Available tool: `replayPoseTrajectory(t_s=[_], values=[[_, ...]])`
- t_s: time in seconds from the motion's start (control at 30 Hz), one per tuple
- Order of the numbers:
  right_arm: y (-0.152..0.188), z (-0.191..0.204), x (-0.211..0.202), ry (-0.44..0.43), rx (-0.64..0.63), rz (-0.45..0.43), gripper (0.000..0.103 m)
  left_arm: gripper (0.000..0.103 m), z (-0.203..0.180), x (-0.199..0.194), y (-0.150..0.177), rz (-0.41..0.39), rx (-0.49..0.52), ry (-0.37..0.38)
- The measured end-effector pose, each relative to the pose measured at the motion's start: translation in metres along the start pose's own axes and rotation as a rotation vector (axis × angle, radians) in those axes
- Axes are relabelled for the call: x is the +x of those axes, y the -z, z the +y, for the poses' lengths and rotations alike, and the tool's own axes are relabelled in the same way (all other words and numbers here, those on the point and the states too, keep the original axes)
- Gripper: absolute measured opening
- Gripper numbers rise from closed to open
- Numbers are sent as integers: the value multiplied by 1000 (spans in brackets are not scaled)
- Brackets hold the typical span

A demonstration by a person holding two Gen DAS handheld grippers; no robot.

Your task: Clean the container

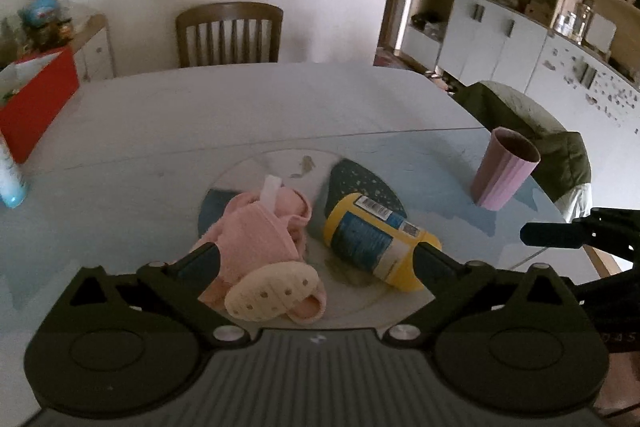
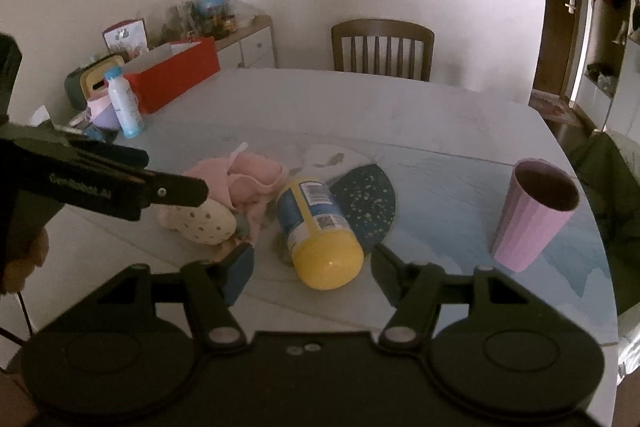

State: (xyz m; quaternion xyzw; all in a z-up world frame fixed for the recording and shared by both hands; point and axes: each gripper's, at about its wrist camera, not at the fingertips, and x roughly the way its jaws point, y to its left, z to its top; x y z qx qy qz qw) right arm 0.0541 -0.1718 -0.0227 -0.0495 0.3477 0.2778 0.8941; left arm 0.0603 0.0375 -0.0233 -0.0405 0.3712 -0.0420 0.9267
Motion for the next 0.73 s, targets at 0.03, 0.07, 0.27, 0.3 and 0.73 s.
replayPoseTrajectory(t_s=[0.03, 0.07, 0.27, 0.3, 0.73], values=[[0, -1, -2, 3, 1, -6, 65, 103, -2, -1, 1, 3, -6, -1], [0, -1, -4, 2, 0, -9, 65, 103, -3, -4, 1, 5, -10, -3], [-1, -10, -11, -13, 25, -19, 66, 103, -18, -14, 6, -7, -25, -48], [-1, -11, -13, -14, 27, -24, 66, 103, -19, -16, 7, -11, -25, -59], [7, -22, -30, -10, 96, -91, 70, 103, -34, -24, 12, -29, 1, -122]])
